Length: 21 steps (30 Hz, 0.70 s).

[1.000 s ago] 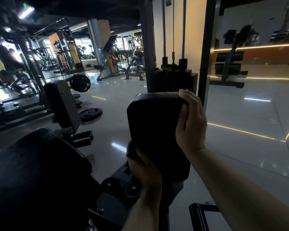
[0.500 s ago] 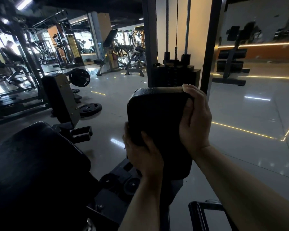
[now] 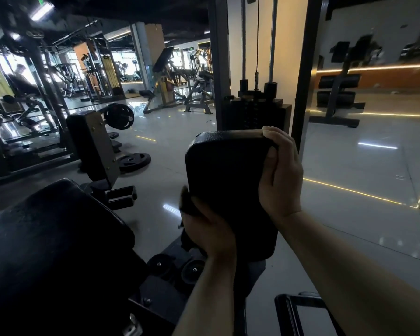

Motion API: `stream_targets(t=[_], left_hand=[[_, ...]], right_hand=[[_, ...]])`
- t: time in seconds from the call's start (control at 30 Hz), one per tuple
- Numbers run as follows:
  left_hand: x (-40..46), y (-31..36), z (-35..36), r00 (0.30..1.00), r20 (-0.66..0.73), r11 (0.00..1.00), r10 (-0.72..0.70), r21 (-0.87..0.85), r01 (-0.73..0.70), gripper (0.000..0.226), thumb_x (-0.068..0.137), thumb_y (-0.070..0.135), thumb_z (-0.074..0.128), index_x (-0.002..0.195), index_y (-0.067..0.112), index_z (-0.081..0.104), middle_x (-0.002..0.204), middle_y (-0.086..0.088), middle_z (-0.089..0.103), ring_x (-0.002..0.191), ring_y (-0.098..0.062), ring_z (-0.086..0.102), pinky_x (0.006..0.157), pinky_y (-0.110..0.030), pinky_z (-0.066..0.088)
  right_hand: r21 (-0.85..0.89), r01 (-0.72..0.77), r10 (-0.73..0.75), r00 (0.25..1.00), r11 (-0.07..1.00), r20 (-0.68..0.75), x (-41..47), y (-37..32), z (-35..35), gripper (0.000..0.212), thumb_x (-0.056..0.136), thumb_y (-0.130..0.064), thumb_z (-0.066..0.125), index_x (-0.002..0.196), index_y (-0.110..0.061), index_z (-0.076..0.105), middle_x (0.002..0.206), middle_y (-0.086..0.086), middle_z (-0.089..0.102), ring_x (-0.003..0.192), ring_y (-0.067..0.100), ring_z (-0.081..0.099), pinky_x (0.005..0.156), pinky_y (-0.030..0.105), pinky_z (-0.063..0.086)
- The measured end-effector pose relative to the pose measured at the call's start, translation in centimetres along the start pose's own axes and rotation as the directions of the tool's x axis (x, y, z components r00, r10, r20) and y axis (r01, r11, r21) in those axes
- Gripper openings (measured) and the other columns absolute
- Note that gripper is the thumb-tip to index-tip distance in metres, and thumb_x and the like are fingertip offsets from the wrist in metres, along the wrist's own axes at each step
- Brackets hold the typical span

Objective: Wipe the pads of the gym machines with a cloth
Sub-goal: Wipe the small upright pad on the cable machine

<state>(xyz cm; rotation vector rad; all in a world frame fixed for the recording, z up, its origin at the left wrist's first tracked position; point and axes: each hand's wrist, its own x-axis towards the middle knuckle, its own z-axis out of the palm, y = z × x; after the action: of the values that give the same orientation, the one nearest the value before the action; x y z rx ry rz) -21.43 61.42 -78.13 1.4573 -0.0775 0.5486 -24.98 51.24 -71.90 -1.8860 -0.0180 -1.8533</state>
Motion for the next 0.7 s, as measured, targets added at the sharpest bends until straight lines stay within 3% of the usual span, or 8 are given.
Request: stream_targets(t=[0.07,0.17,0.2,0.3,0.4,0.5,0.57,0.7], left_hand=[[1.2,2.5,0.7,0.991,-0.083,0.993,0.107,-0.042,-0.111,0.059,0.095,0.044,0.027,0.129,0.003,0.054,0.127,-0.015,0.059,0.119,-0.029,0.054,0.098,-0.033,0.041],[3.2,6.8,1.7,0.952,-0.111,0.955,0.285,-0.057,-0.292,0.053,0.094,0.037,0.034,0.123,-0.001,0.057,0.120,-0.016,0.063,0.110,-0.025,0.057,0.090,-0.005,0.035],[3.7,7.5,2.0,0.929,-0.111,0.933,0.354,-0.023,-0.358,0.051,0.094,0.036,0.035,0.122,0.000,0.059,0.117,-0.014,0.064,0.107,-0.024,0.057,0.089,-0.005,0.035],[4.4,9.4,2.5,0.851,0.011,0.836,0.525,0.179,-0.519,0.043,0.094,0.037,0.036,0.109,0.012,0.068,0.102,-0.004,0.070,0.097,-0.023,0.062,0.087,-0.029,0.041],[4.1,11.5,3.3,0.755,0.159,0.693,0.636,0.311,-0.650,0.037,0.093,0.037,0.039,0.080,0.020,0.069,0.078,0.002,0.071,0.077,-0.021,0.066,0.084,-0.030,0.035],[2.9,12.7,3.5,0.668,0.222,0.600,0.710,0.307,-0.739,0.026,0.091,0.032,0.051,0.072,0.021,0.065,0.064,0.003,0.068,0.063,-0.019,0.065,0.076,-0.028,0.039],[2.4,13.0,3.6,0.642,0.291,0.575,0.709,0.287,-0.766,0.024,0.091,0.033,0.053,0.079,0.020,0.069,0.063,0.001,0.069,0.064,-0.018,0.066,0.075,-0.028,0.042],[1.5,13.9,3.8,0.561,0.480,0.522,0.674,0.228,-0.822,0.040,0.096,0.039,0.041,0.123,0.017,0.061,0.073,-0.002,0.072,0.075,-0.019,0.069,0.084,-0.030,0.043]], right_hand=[[-0.011,-0.041,0.041,0.999,0.999,0.017,0.0,0.1,-0.2,0.024,0.100,-0.019,0.033,0.121,-0.014,0.044,0.125,0.010,0.054,0.117,0.002,0.045,0.097,0.011,0.038],[0.012,-0.064,0.064,0.997,0.998,0.046,-0.1,-0.1,-0.3,0.025,0.099,-0.021,0.032,0.122,-0.017,0.042,0.127,0.007,0.051,0.118,0.001,0.043,0.097,0.009,0.037],[0.020,-0.077,0.076,0.995,0.997,0.058,-0.1,-0.1,-0.3,0.025,0.099,-0.021,0.032,0.122,-0.018,0.042,0.127,0.005,0.050,0.118,0.001,0.044,0.096,0.009,0.037],[0.074,-0.130,0.124,0.989,0.989,0.085,-0.2,-0.2,-0.4,0.026,0.099,-0.022,0.031,0.122,-0.021,0.043,0.129,0.000,0.048,0.118,0.005,0.047,0.094,0.017,0.044],[0.205,-0.167,0.149,0.984,0.965,0.101,-0.1,-0.3,-0.4,0.030,0.101,-0.028,0.031,0.122,-0.015,0.050,0.130,0.010,0.053,0.121,0.018,0.052,0.098,0.039,0.047],[0.301,-0.252,0.224,0.966,0.920,0.126,-0.1,-0.4,-0.7,0.043,0.100,-0.047,0.031,0.123,-0.018,0.052,0.127,0.011,0.057,0.122,0.023,0.052,0.101,0.053,0.042],[0.468,-0.414,0.367,0.910,0.781,0.193,0.2,-1.2,-1.3,0.052,0.091,-0.064,0.039,0.129,-0.030,0.046,0.130,0.006,0.058,0.123,0.024,0.053,0.102,0.056,0.039],[0.657,-0.635,0.559,0.742,0.406,0.371,1.8,-2.1,-3.6,0.109,0.059,-0.083,0.058,0.147,-0.025,0.027,0.134,0.001,0.057,0.126,0.024,0.051,0.107,0.055,0.035]])
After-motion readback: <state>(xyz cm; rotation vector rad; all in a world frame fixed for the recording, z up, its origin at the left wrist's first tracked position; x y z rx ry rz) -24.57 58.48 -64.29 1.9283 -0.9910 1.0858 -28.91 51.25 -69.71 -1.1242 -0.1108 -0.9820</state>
